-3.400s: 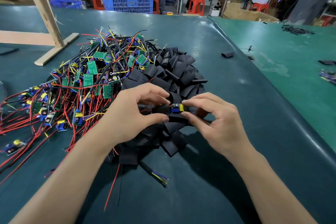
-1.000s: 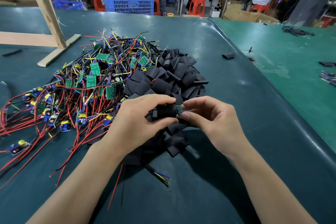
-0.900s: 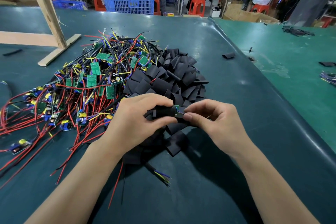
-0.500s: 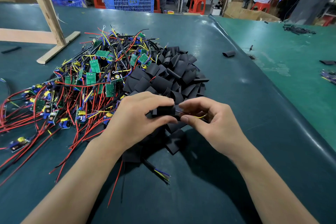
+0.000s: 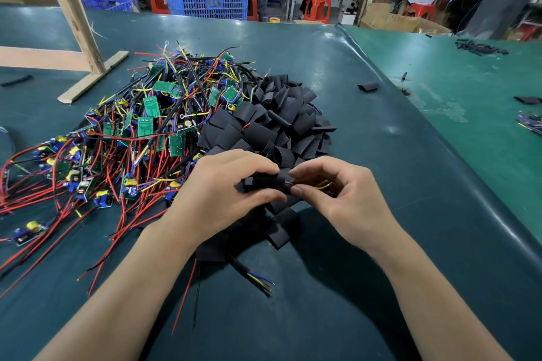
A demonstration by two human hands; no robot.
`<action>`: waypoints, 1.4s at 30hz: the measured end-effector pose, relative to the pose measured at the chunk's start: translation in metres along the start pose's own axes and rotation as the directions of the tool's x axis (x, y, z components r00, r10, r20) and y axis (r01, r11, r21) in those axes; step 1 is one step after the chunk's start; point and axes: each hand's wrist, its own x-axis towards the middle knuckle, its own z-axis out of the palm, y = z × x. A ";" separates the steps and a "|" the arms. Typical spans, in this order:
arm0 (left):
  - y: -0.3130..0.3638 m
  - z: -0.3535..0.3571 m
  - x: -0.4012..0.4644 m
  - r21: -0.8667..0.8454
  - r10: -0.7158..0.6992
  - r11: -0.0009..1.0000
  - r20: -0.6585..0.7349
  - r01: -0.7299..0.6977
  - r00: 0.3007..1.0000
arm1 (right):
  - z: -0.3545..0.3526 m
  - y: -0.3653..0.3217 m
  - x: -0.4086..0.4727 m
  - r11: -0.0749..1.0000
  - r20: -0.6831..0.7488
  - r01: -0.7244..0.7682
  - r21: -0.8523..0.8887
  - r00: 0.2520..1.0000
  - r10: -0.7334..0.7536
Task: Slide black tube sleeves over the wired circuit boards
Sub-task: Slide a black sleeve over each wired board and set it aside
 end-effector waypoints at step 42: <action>-0.018 0.003 -0.010 0.391 -0.276 0.897 0.133 0.206 0.952 | -0.064 0.054 0.036 0.431 -0.452 -0.453 -0.780 0.885 0.112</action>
